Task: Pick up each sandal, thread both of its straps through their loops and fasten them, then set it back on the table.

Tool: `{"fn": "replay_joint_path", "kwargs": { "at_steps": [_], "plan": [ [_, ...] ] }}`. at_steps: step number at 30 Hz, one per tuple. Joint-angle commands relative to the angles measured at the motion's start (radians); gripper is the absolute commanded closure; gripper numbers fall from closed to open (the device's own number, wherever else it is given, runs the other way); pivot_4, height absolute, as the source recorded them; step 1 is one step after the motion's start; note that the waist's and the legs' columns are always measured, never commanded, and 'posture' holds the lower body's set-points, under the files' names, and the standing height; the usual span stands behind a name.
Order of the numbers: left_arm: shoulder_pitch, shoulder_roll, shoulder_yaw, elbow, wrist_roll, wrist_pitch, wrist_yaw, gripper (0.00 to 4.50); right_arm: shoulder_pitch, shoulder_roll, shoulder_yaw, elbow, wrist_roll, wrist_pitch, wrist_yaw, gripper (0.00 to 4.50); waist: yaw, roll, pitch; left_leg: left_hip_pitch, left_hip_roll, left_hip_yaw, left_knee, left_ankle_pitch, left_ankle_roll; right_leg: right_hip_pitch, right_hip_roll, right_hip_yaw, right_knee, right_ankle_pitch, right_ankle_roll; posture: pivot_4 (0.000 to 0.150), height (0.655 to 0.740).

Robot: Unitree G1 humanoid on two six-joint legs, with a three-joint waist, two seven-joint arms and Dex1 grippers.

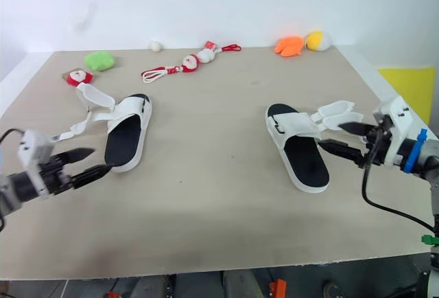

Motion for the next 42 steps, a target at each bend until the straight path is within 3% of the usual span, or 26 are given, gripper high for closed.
{"fn": "replay_joint_path", "kwargs": {
  "at_steps": [1,9,14,21,29,37,38,40,42],
  "plan": [
    [-0.147,-0.062,-0.135,-0.079,-0.047,0.027,-0.001,0.05,0.036,0.032,-0.042,-0.229,-0.075,-0.1,-0.154,0.0,0.002,0.0,0.0,-0.001,0.0,0.0,0.0,0.0,0.0,0.0,0.0,0.0,0.0,0.0,0.001,0.15,0.74],
    [-0.401,-0.253,-0.423,-0.058,-0.016,0.034,-0.043,0.05,0.212,-0.036,0.035,-0.422,-0.493,-0.423,-0.347,0.0,0.006,0.0,-0.001,-0.001,-0.001,0.0,0.0,0.0,0.0,0.0,0.0,0.002,0.0,-0.001,0.003,0.15,0.74],
    [-0.506,-0.344,-0.524,0.05,0.056,-0.014,-0.065,0.05,0.253,-0.059,0.143,-0.448,-0.764,-0.486,-0.453,0.0,0.0,0.001,-0.001,0.002,-0.001,0.0,0.001,0.0,0.001,0.002,0.0,0.003,0.0,0.001,0.002,0.15,0.74],
    [-0.538,-0.401,-0.536,0.121,0.103,-0.058,-0.071,0.05,0.226,0.037,0.253,-0.419,-0.938,-0.438,-0.564,0.0,0.0,0.001,-0.001,0.002,-0.001,0.0,0.001,0.003,0.003,0.002,0.001,0.003,0.0,0.003,0.001,0.15,0.74],
    [-0.5,-0.415,-0.523,0.101,0.144,-0.077,-0.025,0.05,0.085,0.105,0.378,-0.207,-1.097,-0.473,-0.722,0.0,0.002,0.001,-0.001,0.001,-0.002,0.0,0.001,0.003,0.003,0.002,0.0,0.004,0.0,0.004,0.002,0.15,0.74],
    [-0.475,-0.431,-0.51,0.068,0.148,-0.071,0.022,0.05,0.0,0.132,0.443,-0.079,-1.149,-0.509,-0.787,0.0,0.002,0.001,-0.001,0.001,-0.002,0.0,0.001,0.003,0.003,0.002,0.0,0.004,0.0,0.003,0.002,0.15,0.74],
    [-0.47,-0.432,-0.508,0.063,0.146,-0.068,0.028,0.0,-0.007,0.136,0.447,-0.07,-1.149,-0.516,-0.793,0.53,0.001,0.001,-0.001,0.001,-0.002,0.0,0.001,0.003,0.003,0.002,0.0,0.004,0.0,0.003,0.002,0.15,0.74],
    [-0.462,-0.432,-0.505,0.057,0.15,-0.069,0.038,0.0,-0.017,0.141,0.455,-0.059,-1.153,-0.528,-0.805,1.14,0.001,0.001,-0.001,0.001,-0.002,0.0,0.001,0.003,0.003,0.002,0.0,0.004,0.0,0.004,0.002,0.15,0.74],
    [-0.455,-0.429,-0.5,0.056,0.154,-0.072,0.048,0.0,-0.023,0.145,0.46,-0.055,-1.156,-0.536,-0.811,2.14,0.001,0.001,-0.001,0.002,-0.002,0.0,0.001,0.003,0.003,0.002,0.0,0.004,0.0,0.004,0.002,0.15,0.74]
  ]
}}
